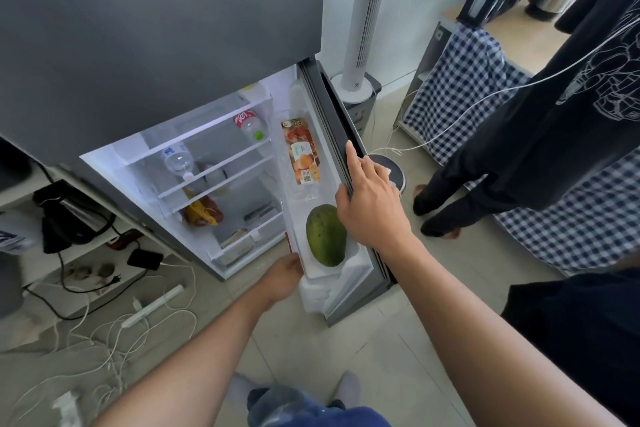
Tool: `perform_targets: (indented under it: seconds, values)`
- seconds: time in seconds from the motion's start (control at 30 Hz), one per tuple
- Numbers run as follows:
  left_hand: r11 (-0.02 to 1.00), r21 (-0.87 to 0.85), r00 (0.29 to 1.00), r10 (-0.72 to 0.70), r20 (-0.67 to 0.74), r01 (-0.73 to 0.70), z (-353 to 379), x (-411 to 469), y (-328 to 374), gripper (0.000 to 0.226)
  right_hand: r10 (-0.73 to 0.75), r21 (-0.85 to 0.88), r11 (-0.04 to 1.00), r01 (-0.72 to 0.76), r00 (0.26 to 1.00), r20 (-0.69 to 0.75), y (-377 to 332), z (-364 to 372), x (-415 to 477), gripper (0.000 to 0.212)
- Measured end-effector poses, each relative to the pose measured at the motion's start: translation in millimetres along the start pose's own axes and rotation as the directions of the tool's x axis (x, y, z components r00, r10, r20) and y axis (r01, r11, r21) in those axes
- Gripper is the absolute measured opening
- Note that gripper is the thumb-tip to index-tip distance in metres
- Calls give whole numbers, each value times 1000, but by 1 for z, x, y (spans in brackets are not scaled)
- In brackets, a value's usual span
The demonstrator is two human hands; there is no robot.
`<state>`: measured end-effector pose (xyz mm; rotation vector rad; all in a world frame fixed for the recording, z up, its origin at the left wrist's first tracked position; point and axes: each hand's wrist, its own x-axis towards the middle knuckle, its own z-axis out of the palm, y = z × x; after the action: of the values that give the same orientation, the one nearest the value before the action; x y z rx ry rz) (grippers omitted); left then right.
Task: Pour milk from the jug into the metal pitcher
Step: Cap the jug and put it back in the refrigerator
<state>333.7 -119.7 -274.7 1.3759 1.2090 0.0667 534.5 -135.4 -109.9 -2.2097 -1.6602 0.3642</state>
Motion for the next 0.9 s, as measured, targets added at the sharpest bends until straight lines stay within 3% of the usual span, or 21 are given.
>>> perform_targets:
  seconds: [0.17,0.3,0.4,0.57,0.73,0.9]
  values:
    - [998,-9,961,63,-268,-68,-30,-19,2,26,2,152,988,-10,999,50,-12,5,4,80]
    - [976,79,850,217,-480,-204,-56,-48,14,36,-28,183,983,17,998,55,-22,12,15,86]
    - [908,182,726,412,-550,-377,-63,-84,39,34,-46,170,985,30,994,95,-30,16,26,91]
    - [658,429,522,752,-402,-619,-48,-158,79,25,-82,139,989,55,977,199,-47,24,38,102]
    - [486,577,488,857,-167,-656,-26,-175,73,31,-91,144,988,55,962,258,-72,35,41,111]
    - [489,722,496,837,-230,-489,-38,-174,47,35,-119,90,991,97,953,280,-88,44,38,115]
